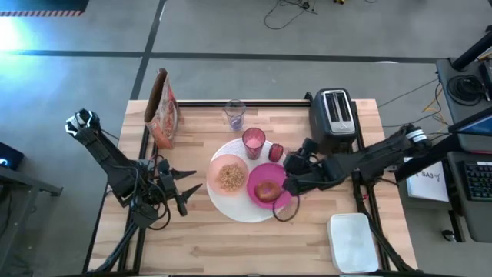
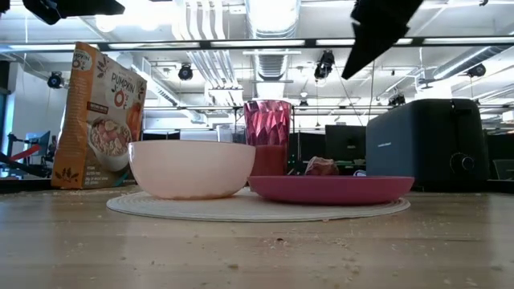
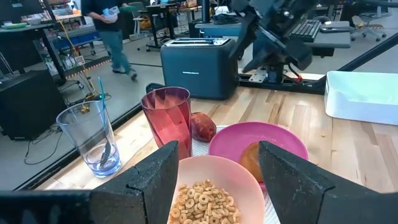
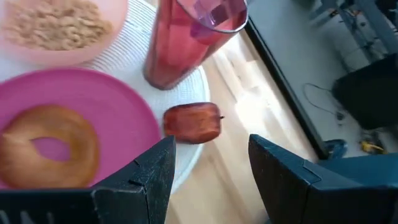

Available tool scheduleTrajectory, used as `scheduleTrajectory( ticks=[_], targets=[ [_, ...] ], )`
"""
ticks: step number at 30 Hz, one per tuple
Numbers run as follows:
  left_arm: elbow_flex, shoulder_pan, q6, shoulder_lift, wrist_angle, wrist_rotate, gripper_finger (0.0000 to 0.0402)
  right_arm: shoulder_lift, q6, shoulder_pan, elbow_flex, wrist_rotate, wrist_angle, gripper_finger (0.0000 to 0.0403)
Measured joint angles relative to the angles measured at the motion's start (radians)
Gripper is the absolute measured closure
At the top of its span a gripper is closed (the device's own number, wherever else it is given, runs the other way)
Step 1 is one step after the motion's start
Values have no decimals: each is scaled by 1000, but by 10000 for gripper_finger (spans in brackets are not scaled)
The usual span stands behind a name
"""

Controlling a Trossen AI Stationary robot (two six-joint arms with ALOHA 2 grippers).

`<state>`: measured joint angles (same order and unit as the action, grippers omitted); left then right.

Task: Arrange a breakfast setting
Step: Put the blue spoon on the white table mat to the left of the orange bowl

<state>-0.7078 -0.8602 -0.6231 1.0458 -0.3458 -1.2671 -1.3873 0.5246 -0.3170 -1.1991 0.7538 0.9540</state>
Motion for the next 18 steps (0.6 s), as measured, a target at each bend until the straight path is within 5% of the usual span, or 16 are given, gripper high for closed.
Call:
scheduleTrajectory(
  ticks=[11, 18],
  targets=[
    [0, 0, -13, 0, 0, 2, 197, 107, 46, -149, 353, 5, -525, 211],
    [0, 0, -15, 0, 1, 2, 197, 109, 58, -197, 454, 5, -671, 211]
  ],
)
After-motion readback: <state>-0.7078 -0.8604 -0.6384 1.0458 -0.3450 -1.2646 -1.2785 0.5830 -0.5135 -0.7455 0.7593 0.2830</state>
